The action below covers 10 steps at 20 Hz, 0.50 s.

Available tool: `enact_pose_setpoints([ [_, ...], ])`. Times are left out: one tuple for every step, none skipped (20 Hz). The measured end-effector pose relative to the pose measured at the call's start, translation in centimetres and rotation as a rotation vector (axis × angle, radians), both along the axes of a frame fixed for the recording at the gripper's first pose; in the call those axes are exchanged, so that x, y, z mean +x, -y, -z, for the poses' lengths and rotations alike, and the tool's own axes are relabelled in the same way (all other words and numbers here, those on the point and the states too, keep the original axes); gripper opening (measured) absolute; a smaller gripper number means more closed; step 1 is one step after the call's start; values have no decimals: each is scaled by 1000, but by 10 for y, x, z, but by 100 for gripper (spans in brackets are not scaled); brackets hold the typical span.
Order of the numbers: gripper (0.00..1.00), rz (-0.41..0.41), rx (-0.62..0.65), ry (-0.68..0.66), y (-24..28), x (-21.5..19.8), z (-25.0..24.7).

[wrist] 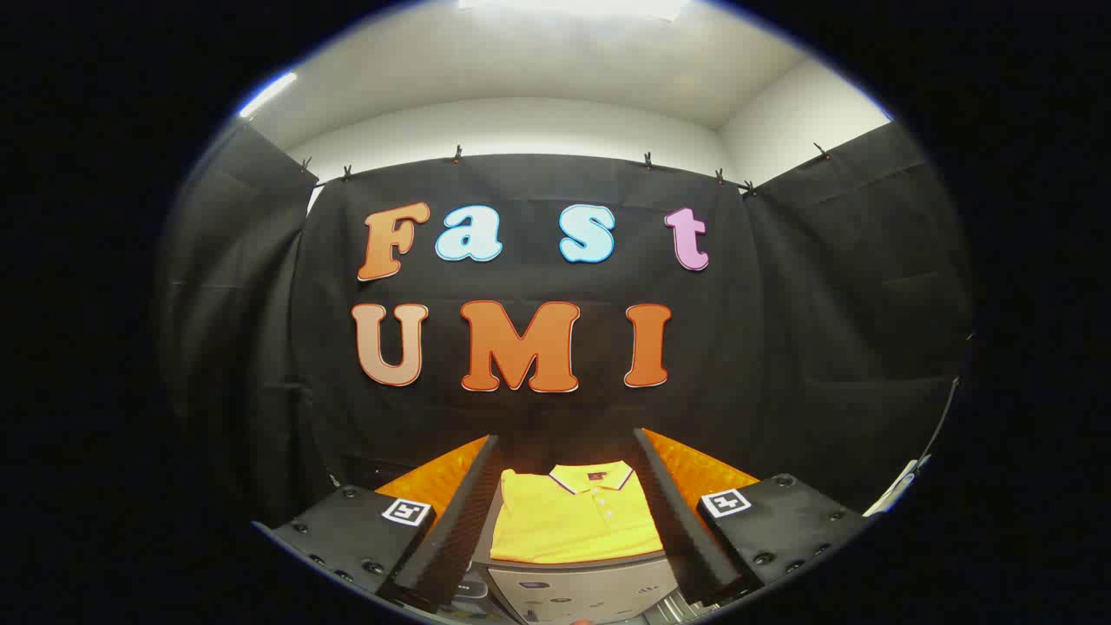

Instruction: Put the clothes into the washing machine and then close the washing machine lid.

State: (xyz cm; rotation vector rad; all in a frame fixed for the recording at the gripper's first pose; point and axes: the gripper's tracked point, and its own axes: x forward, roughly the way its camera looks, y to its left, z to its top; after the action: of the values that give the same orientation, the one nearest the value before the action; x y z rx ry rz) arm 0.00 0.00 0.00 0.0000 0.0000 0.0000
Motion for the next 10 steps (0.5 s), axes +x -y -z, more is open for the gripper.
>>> enact_pose_setpoints([
  [97, -1, -1, 1, 0, 1, -1],
  [97, -1, -3, 3, 0, 2, -3],
  [97, 2, -7, 4, 1, 2, -4],
  [97, 0, -11, 6, 2, 2, -4],
  [97, 2, -14, 6, 2, 4, -5],
  [97, 1, -14, 3, 2, 6, -4],
  [97, 1, -12, 5, 2, 6, -6],
  [97, 2, -10, 6, 2, 7, -6],
  [97, 0, -8, 7, 2, 8, -6],
  [97, 1, -9, 7, 2, 10, -6],
])
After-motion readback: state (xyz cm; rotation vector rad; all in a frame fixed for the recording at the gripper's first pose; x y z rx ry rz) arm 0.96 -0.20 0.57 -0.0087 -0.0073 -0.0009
